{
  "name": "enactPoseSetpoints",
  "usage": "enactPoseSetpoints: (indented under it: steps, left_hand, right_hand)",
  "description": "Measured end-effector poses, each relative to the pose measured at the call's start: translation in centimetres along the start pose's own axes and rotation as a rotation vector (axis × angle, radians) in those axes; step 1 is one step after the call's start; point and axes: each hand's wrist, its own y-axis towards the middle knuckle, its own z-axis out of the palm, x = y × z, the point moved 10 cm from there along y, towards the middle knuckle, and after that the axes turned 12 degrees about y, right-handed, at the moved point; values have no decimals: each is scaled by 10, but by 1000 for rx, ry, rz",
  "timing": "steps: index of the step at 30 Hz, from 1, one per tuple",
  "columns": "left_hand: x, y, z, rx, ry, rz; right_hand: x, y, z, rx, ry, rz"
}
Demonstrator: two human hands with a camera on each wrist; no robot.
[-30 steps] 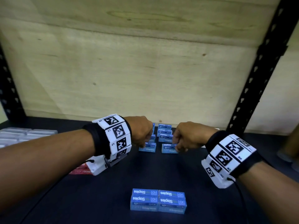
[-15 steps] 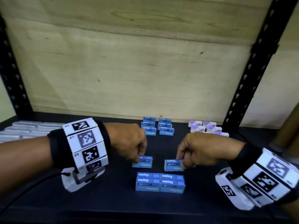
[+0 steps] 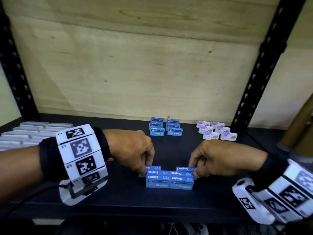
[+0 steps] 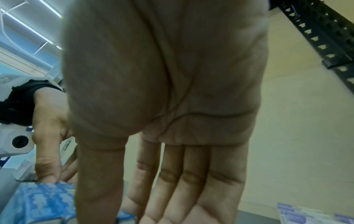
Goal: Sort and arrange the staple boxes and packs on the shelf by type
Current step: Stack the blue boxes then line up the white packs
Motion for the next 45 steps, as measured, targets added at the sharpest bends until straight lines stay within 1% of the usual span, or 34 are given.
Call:
enactPoseSetpoints:
  steps: [2,6,8,11,14,22,40,45]
  left_hand:
    - [0,-3,0,20,15,-14]
    - [0,-10,5,122,16,-57]
    - [-3,-13,8,141,24,-67]
    - [-8,-13,11,125,65,-68]
    - [-15,-10,13,95,120,-45]
    - [-26,0,10,86,172,-38]
    - [-33,9,9,67,165,-13]
    - [-29,8,9,81,122,-16]
  right_hand:
    - [1,-3,0,5,-11,12]
    - [3,-12,5,87,-50,66]
    - [6,-15,8,108,-50,73]
    - [12,-13,11,85,-63,51]
    - [18,-8,14,51,-149,3]
    - [34,-3,21,39,-206,-45]
    - [46,4,26,51,-290,-61]
    - [42,4,22,97,-262,-33]
